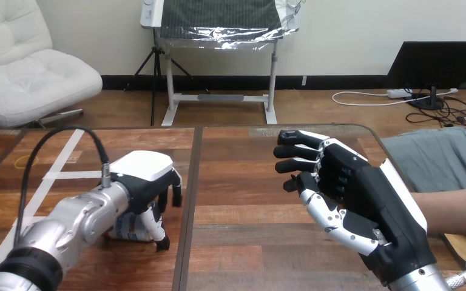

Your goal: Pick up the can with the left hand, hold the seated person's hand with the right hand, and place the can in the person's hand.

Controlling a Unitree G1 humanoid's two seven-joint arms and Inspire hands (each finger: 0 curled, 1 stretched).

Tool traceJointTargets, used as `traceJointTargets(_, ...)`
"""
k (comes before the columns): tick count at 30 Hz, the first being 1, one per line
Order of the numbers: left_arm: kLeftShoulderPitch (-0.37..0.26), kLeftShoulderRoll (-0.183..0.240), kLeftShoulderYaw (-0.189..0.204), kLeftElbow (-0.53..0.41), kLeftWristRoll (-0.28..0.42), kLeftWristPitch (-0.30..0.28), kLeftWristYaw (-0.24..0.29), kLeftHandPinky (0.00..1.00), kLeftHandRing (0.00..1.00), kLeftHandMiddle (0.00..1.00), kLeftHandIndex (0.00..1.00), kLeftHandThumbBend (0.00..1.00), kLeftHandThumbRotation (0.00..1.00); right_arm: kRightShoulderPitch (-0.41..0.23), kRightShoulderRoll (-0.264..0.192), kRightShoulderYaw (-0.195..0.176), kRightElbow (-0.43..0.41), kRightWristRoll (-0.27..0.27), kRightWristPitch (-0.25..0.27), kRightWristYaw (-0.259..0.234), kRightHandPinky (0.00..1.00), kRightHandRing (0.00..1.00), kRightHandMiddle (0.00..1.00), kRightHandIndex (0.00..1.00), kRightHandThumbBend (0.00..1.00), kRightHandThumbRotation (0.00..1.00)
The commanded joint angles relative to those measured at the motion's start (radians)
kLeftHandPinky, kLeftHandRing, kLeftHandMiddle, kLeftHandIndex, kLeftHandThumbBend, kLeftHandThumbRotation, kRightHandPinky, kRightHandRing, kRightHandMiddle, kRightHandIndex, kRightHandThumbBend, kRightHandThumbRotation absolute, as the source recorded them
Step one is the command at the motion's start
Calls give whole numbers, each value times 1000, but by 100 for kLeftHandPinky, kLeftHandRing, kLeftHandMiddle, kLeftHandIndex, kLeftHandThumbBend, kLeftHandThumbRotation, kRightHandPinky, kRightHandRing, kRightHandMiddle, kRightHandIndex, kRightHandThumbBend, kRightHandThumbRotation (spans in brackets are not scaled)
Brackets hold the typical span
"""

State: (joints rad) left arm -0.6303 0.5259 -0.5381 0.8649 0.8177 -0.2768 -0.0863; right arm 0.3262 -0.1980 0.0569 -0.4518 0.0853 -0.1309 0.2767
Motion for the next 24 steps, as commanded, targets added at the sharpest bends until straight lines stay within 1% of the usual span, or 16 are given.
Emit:
traceJointTargets(1,22,19,-13,55,13,20,19,35,43,50,48,73,0,-41,1,-15,-31,22,-11,0,62,71,75,76,20,0)
traceJointTargets(4,20,20,-15,62,11,25,20,36,44,51,49,73,0,-43,0,-14,-31,23,-8,0,62,71,75,76,20,0)
traceJointTargets(10,26,28,-11,39,4,36,11,37,45,51,51,72,0,-46,0,-13,-25,23,-11,2,62,72,75,76,20,0)
traceJointTargets(16,32,37,-10,43,2,18,43,38,46,52,52,73,0,-47,-1,-13,-25,24,-12,2,62,72,75,76,20,0)
traceJointTargets(24,40,42,3,32,-16,26,35,39,46,52,52,73,0,-48,-4,-14,-24,21,-8,1,62,71,75,75,20,0)
